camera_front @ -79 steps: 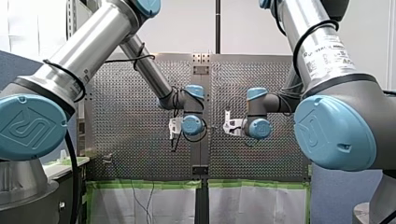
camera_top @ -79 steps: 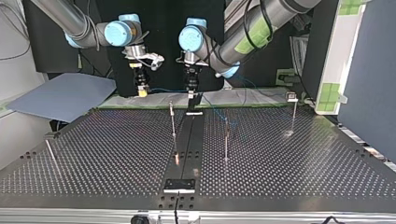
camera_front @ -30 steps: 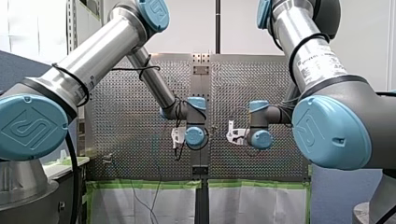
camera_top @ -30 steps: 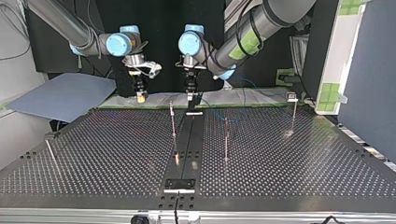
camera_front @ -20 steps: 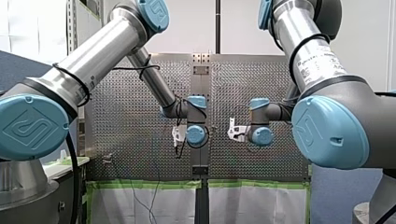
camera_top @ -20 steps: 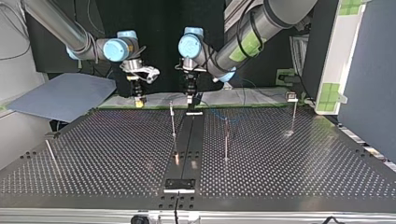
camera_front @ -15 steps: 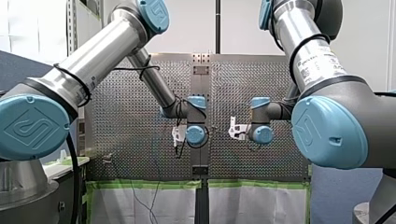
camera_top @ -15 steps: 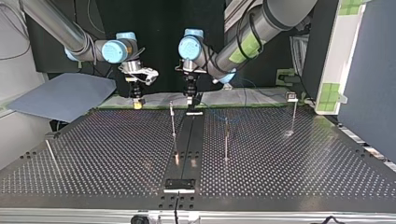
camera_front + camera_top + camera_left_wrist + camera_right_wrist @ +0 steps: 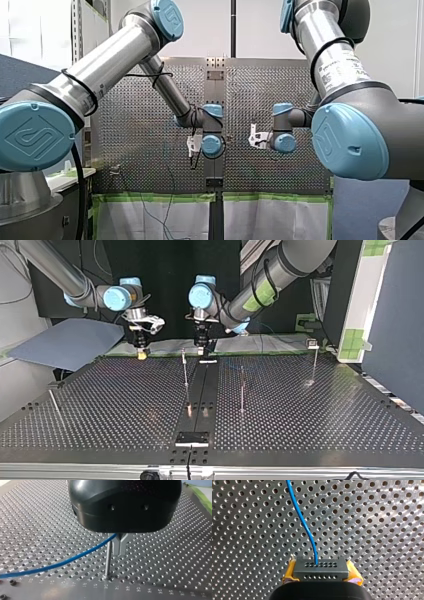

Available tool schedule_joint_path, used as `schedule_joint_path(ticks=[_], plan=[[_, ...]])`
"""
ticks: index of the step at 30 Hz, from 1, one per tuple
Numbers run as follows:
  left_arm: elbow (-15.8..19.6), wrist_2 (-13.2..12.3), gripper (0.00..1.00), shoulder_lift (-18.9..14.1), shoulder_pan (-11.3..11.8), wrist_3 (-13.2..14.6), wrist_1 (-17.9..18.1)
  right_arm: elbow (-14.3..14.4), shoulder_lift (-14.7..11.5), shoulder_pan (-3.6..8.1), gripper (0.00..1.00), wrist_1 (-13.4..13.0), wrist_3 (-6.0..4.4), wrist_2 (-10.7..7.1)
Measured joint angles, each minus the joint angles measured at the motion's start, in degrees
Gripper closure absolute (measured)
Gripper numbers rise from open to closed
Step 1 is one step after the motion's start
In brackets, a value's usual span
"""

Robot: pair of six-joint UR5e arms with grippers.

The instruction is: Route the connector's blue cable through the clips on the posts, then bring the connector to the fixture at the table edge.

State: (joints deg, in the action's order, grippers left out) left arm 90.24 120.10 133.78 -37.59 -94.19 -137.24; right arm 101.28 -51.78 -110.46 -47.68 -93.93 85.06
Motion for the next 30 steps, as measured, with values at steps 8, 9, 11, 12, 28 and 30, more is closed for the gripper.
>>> schedule_joint_path(ticks=[8, 9, 11, 12, 28, 30], plan=[[-0.92, 0.09, 1.0, 0.02, 0.03, -0.03, -0.44, -0.59, 0.0, 0.71, 1.0, 0.28, -0.12, -1.01], [-1.08, 0.09, 1.0, 0.02, 0.04, -0.02, -0.61, -0.62, 0.0, 0.78, 1.0, 0.28, -0.12, -1.09], [-1.47, 0.06, 1.0, 0.02, 0.03, -0.03, -0.93, -0.69, 0.0, 0.97, 1.0, 0.29, -0.13, -1.35], [-1.61, 0.05, 1.0, 0.02, 0.04, -0.03, -1.06, -0.74, 0.0, 1.05, 1.0, 0.3, -0.14, -1.5], [-2.04, 0.01, 1.0, 0.02, 0.08, 0.04, -2.05, -1.74, 0.01, 1.77, 1.0, 2.07, 0.25, -2.0], [-2.03, 0.05, 1.0, 0.02, -0.08, 0.22, -2.48, -1.75, 0.01, 1.74, 1.0, 2.27, 0.34, -2.0]])
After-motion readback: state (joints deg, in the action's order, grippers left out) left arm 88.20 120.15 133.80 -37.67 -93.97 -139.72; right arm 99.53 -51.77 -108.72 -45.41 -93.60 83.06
